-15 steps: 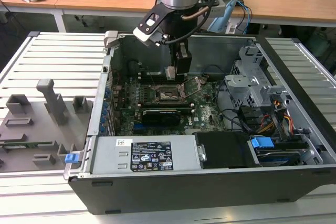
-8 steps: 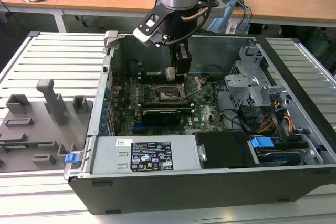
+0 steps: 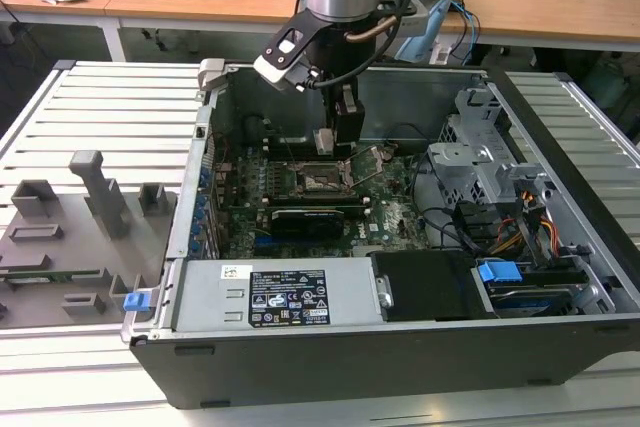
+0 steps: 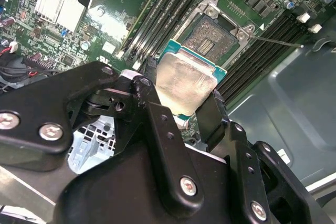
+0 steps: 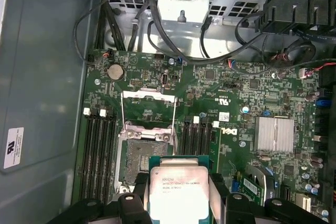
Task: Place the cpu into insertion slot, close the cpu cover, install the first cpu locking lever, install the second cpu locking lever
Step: 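Place the cpu into insertion slot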
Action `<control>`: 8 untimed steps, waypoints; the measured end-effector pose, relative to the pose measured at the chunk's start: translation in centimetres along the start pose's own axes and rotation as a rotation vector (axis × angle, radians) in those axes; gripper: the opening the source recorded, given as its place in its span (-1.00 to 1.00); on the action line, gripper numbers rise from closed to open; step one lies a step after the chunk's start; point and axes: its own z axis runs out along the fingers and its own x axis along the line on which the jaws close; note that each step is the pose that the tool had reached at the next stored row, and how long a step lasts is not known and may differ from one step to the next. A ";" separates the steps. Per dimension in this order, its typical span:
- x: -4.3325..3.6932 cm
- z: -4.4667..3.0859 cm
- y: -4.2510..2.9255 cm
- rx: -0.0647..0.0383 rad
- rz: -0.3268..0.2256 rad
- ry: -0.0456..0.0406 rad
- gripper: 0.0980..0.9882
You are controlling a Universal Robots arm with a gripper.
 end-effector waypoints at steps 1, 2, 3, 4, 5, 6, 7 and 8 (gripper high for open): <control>0.00 0.03 0.00 0.000 0.000 0.0000 0.00; 0.00 0.06 -0.01 0.000 0.000 0.0000 0.00; 0.00 0.11 -0.01 0.000 0.000 0.0000 0.00; 0.00 0.17 -0.01 0.000 0.000 0.0000 0.00; 0.00 0.20 -0.02 0.000 0.000 0.0000 0.00; 0.00 0.23 -0.02 0.000 0.000 0.0000 0.00; 0.00 0.26 -0.02 0.000 0.000 -0.0001 0.00; 0.00 0.29 -0.02 0.000 0.000 -0.0001 0.00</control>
